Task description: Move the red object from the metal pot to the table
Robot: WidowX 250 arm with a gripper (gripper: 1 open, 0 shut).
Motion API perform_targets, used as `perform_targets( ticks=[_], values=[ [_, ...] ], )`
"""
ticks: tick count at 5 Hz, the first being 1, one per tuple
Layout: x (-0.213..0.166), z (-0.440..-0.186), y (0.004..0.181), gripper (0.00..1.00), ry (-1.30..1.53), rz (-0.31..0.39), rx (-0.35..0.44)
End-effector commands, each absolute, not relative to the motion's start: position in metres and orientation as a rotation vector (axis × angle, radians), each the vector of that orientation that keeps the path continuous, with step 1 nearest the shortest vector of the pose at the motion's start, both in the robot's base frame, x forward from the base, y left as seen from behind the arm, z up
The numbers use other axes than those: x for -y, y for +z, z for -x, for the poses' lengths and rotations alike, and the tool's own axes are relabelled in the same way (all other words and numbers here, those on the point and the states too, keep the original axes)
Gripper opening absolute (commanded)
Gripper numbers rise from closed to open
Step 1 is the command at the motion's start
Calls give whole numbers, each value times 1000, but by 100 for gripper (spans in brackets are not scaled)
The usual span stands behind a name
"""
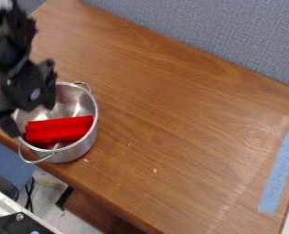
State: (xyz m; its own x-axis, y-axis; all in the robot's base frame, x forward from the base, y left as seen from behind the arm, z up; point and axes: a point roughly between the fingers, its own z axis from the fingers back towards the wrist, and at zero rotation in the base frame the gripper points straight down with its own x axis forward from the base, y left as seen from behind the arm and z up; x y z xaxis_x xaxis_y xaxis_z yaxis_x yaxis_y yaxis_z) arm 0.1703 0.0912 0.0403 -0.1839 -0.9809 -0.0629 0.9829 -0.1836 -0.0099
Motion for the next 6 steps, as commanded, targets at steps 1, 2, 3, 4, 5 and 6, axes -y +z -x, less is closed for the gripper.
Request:
perform_targets(
  ticks=[1,2,3,4,5,6],
  values=[
    [-110,-173,7,100,-1901,-97,-29],
    [-102,-182,24,100,-1984,-112,-18],
    [-94,-190,42,0,-2063,-124,-9],
    [-84,-208,83,0,-2151,-107,-21],
    [-72,-227,110,0,-2253,-90,-54],
    [-52,-245,117,0,-2075,-57,-87]
  ],
)
